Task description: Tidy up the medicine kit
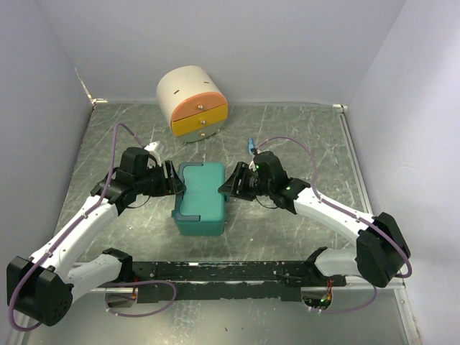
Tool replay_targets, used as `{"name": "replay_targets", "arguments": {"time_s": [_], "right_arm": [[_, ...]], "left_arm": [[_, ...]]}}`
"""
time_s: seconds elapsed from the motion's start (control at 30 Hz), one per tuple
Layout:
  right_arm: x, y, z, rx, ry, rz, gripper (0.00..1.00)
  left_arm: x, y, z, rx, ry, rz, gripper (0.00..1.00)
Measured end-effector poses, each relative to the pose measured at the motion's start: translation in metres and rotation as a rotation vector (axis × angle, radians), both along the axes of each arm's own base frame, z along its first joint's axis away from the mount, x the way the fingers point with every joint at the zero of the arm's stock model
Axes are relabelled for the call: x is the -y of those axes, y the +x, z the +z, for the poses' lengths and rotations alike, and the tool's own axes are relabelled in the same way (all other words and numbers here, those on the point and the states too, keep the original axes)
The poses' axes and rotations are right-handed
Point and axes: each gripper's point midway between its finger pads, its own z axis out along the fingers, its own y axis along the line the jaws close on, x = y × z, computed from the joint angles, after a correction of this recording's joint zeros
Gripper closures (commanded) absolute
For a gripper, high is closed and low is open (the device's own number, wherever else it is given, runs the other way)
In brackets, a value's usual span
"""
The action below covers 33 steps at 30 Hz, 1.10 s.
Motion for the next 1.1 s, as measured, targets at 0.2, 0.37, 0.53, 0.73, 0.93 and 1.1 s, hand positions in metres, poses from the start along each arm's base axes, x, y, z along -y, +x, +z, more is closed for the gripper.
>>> {"name": "replay_targets", "arguments": {"time_s": [0.2,0.37,0.53,0.73,0.93,1.1], "right_arm": [[0.002,0.001,0.003,0.015,-0.048,-0.005,0.76],[0.002,0.002,0.007,0.034,-0.076,-0.011,0.82],[0.003,0.003,0.009,0.047,-0.079,-0.019,0.82],[0.007,0.004,0.009,0.055,-0.102,-0.031,0.69],[0.02,0.003,0.004,0.07,-0.169,-0.045,0.48],[0.038,0.009,0.025,0.16,-0.203,-0.098,0.48]], "left_arm": [[0.0,0.0,0.0,0.0,0.0,0.0,0.29],[0.0,0.0,0.0,0.001,0.0,0.0,0.29],[0.0,0.0,0.0,0.001,-0.001,0.0,0.29],[0.0,0.0,0.0,0.002,0.0,0.0,0.29],[0.0,0.0,0.0,0.002,-0.001,0.001,0.27],[0.0,0.0,0.0,0.002,-0.001,0.001,0.27]]}}
